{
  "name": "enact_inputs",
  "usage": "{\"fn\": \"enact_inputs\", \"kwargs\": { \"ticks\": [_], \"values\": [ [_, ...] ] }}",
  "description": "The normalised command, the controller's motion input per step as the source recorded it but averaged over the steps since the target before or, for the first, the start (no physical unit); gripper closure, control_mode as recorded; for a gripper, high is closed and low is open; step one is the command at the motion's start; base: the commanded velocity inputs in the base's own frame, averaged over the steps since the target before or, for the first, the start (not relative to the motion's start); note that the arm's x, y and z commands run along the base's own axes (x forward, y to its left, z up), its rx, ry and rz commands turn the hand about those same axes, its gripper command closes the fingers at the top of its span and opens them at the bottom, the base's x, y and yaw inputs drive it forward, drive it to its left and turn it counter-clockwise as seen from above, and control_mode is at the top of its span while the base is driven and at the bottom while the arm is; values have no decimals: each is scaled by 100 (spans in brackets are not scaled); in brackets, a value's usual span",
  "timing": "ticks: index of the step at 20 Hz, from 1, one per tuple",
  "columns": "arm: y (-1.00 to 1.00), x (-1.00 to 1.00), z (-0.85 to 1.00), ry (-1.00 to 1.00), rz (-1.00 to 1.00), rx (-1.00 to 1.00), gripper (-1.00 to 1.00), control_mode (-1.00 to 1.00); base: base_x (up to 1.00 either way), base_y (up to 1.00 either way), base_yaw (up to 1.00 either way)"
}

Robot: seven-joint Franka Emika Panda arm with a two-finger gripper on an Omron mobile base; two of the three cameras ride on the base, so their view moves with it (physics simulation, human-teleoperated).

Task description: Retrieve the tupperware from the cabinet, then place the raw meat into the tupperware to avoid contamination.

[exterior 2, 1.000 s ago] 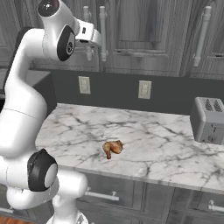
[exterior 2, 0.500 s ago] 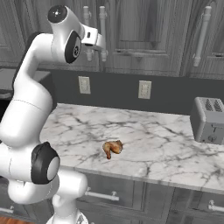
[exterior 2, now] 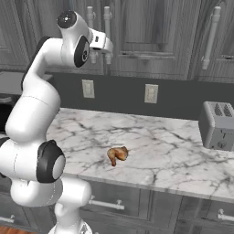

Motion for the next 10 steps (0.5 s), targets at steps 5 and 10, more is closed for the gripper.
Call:
{"fn": "enact_inputs", "kwargs": {
  "ticks": [5,10],
  "values": [
    [-4,47,-15,-1,0,0,-100,-100,0,0,0],
    [0,32,-8,-2,0,0,100,-100,0,0,0]
  ]
}}
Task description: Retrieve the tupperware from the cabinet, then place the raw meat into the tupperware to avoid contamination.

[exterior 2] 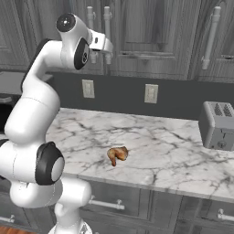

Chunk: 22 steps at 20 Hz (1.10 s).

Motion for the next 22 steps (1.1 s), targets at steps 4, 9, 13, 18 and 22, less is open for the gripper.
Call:
{"fn": "enact_inputs", "kwargs": {
  "ticks": [4,9,13,18,22],
  "values": [
    [1,21,-2,0,0,0,100,-100,0,0,0],
    [3,2,-1,0,0,0,100,-100,0,0,0],
    [18,-12,7,0,0,-3,100,-100,0,0,0],
    [26,-32,8,0,0,-5,100,-100,0,0,0],
    [36,-57,1,3,-1,0,100,-100,0,0,0]
  ]
}}
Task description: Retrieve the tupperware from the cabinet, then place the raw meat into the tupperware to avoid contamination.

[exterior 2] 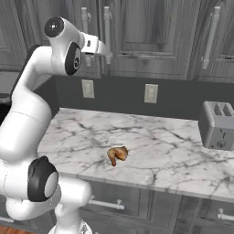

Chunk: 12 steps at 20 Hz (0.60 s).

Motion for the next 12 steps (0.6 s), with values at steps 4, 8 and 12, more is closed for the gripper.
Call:
{"fn": "enact_inputs", "kwargs": {
  "ticks": [4,8,12],
  "values": [
    [49,-70,0,5,0,0,100,-100,0,0,0],
    [53,-77,0,3,-1,0,100,-100,0,0,0],
    [51,-79,0,2,-1,0,100,-100,0,0,0]
  ]
}}
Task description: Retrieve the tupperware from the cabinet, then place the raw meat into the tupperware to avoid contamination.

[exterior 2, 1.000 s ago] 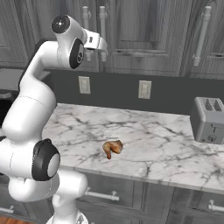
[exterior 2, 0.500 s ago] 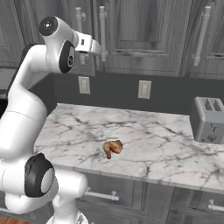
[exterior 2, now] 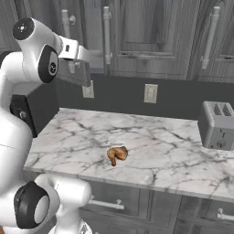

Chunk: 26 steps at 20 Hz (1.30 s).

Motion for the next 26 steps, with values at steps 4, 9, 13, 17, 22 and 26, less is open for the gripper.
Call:
{"fn": "enact_inputs", "kwargs": {
  "ticks": [4,9,13,17,22,26],
  "values": [
    [46,-64,-4,1,-1,-1,100,-100,0,0,0],
    [32,-40,-2,1,-3,0,100,-100,0,0,0],
    [30,-32,-2,0,-6,0,100,-100,0,0,0],
    [22,-28,-4,0,-7,0,-100,-100,0,0,0],
    [1,-30,0,0,-9,0,-100,-100,0,0,0],
    [-5,-50,0,-3,-9,6,-100,-100,0,0,0]
  ]
}}
